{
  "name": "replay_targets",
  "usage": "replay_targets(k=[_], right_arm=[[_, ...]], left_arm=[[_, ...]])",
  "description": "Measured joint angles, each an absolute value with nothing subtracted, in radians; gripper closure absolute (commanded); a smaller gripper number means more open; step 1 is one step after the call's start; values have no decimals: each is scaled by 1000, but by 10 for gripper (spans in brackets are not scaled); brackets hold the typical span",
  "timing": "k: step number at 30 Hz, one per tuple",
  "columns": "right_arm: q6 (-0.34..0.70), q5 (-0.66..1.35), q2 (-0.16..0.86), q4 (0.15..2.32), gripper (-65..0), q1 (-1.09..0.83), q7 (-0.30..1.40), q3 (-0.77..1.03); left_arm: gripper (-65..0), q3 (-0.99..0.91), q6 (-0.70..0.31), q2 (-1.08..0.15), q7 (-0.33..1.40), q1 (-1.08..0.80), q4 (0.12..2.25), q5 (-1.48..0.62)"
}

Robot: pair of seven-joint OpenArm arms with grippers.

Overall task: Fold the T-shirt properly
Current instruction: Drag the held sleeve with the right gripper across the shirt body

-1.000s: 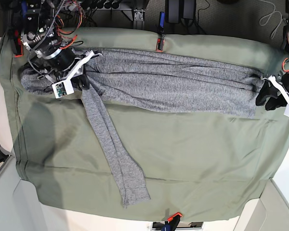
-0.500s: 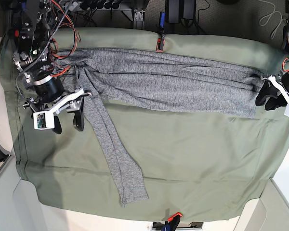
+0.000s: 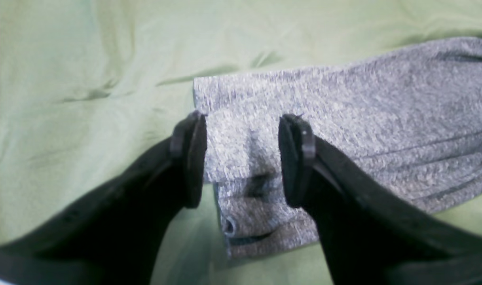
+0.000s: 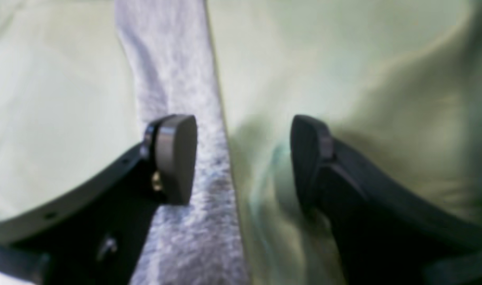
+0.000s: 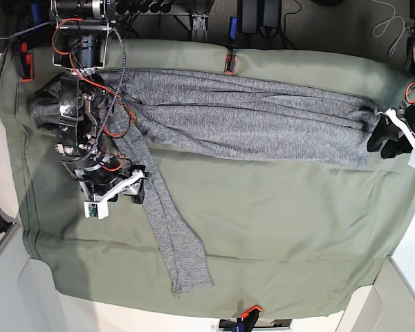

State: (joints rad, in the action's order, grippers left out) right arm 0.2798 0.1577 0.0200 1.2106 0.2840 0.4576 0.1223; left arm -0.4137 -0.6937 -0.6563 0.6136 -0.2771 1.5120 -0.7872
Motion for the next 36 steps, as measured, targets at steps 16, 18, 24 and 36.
replay_targets(k=[16, 18, 24, 36], right_arm=[[353, 130, -82, 1138, -274, 293, 409, 101], [355, 131, -83, 1138, -100, 292, 413, 89], [411, 131, -81, 1195, 0, 290, 498, 83], [527, 480, -72, 1596, 0, 94, 730, -65]], left_arm=[[-320, -414, -694, -656, 629, -277, 1512, -787], [-320, -414, -694, -656, 628, -277, 1512, -787], [-320, -414, -694, -656, 628, -277, 1512, -787], [-320, -414, -694, -656, 628, -277, 1512, -786]])
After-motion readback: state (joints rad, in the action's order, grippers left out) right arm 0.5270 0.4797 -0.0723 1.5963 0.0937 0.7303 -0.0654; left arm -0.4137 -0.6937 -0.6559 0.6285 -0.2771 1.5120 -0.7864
